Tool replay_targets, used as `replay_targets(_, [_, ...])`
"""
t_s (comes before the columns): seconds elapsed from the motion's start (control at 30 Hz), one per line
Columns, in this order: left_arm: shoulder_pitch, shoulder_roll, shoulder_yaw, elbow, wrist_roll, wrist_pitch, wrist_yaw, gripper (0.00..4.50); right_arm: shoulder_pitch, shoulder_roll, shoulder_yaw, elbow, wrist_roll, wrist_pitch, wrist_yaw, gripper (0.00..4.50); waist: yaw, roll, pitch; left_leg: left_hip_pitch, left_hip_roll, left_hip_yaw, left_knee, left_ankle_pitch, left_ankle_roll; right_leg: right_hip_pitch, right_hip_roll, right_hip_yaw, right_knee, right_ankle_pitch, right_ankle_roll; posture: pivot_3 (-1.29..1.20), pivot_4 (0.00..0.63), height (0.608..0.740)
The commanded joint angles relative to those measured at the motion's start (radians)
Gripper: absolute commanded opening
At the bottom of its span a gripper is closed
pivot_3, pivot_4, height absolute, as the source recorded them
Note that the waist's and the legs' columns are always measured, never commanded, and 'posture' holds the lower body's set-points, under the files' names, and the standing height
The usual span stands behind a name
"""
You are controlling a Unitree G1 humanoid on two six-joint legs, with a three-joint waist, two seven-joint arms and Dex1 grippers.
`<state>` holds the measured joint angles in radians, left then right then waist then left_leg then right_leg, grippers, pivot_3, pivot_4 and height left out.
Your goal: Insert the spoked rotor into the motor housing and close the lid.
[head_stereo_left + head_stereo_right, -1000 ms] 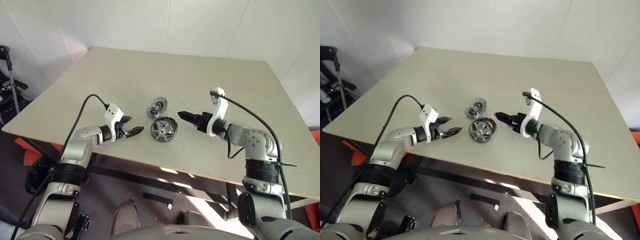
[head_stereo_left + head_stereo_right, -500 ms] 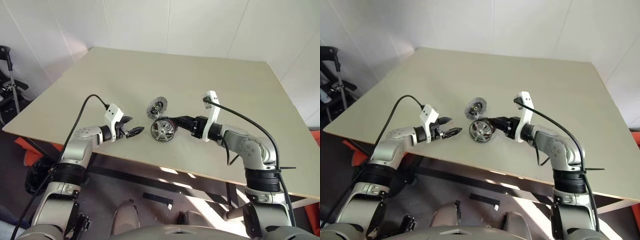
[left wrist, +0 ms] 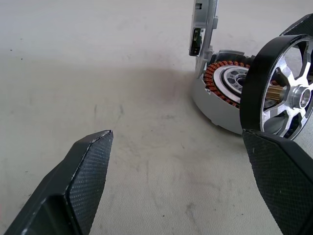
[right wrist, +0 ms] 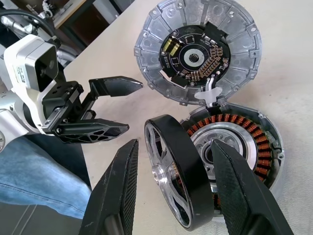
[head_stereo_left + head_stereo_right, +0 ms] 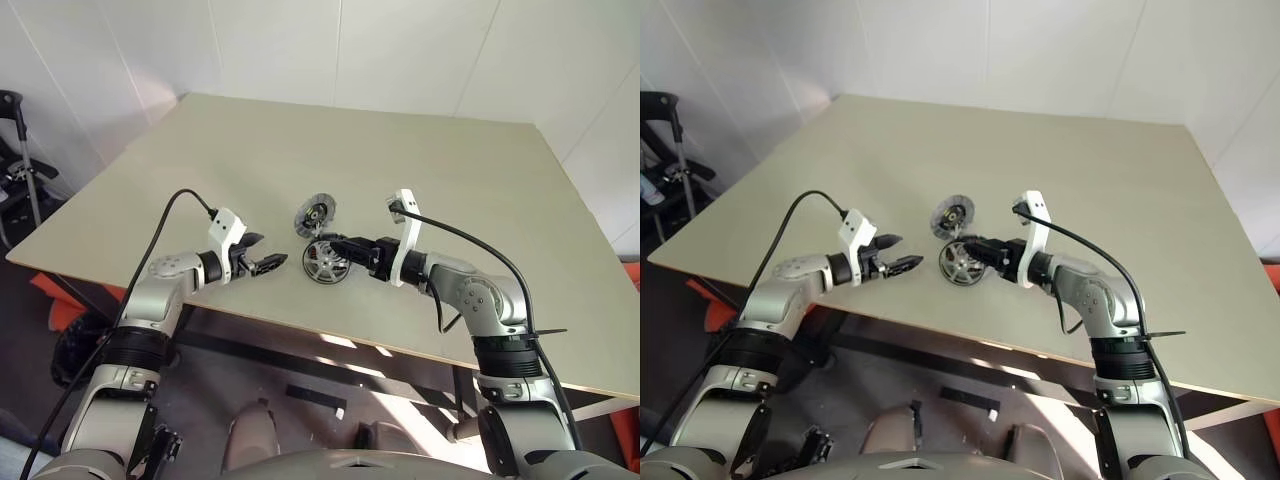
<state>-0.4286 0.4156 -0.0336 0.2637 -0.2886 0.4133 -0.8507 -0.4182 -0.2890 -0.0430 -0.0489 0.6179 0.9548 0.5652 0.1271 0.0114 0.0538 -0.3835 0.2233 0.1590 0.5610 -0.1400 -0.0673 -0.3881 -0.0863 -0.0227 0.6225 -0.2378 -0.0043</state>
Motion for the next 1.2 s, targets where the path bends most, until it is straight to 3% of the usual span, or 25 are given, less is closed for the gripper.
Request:
replay_targets(0.03, [-0.014,0.012,0.015,-0.031,-0.004,-0.009,0.001,4.50,-0.009,-0.005,0.002,-0.023,0.007,-0.016,0.016,2.60,0.000,0.000,0.000,0.000,0.000,0.000,0.000,0.000,0.000,0.000,0.000,0.000,0.000,0.000,0.000,0.00,0.000,0.740])
replay_targets(0.5, [-0.021,0.010,0.014,-0.027,-0.008,-0.002,-0.004,4.50,0.015,-0.009,0.015,-0.002,-0.008,-0.020,0.029,2.60,0.000,0.000,0.000,0.000,0.000,0.000,0.000,0.000,0.000,0.000,0.000,0.000,0.000,0.000,0.000,0.00,0.000,0.740])
replay_targets(0.6, [-0.021,0.011,0.014,-0.029,-0.008,-0.003,-0.004,4.50,0.011,-0.003,0.013,0.014,-0.012,-0.019,0.025,2.07,0.000,0.000,0.000,0.000,0.000,0.000,0.000,0.000,0.000,0.000,0.000,0.000,0.000,0.000,0.000,0.00,0.000,0.740])
replay_targets(0.77, [-0.021,0.012,0.015,-0.029,-0.007,-0.005,-0.003,4.50,0.005,0.003,0.004,0.030,-0.020,-0.018,0.021,0.36,0.000,0.000,0.000,0.000,0.000,0.000,0.000,0.000,0.000,0.000,0.000,0.000,0.000,0.000,0.000,0.00,0.000,0.740])
replay_targets(1.0, [-0.023,0.010,0.012,-0.024,-0.005,-0.009,-0.005,4.50,-0.020,0.021,-0.054,0.039,0.035,0.052,-0.003,0.30,0.000,0.000,0.000,0.000,0.000,0.000,0.000,0.000,0.000,0.000,0.000,0.000,0.000,0.000,0.000,0.00,0.000,0.740])
replay_targets(1.2, [-0.024,0.008,0.010,-0.020,-0.004,-0.011,-0.007,4.50,-0.103,0.077,-0.250,0.117,0.180,0.214,-0.102,0.30,0.000,0.000,0.000,0.000,0.000,0.000,0.000,0.000,0.000,0.000,0.000,0.000,0.000,0.000,0.000,0.00,0.000,0.740])
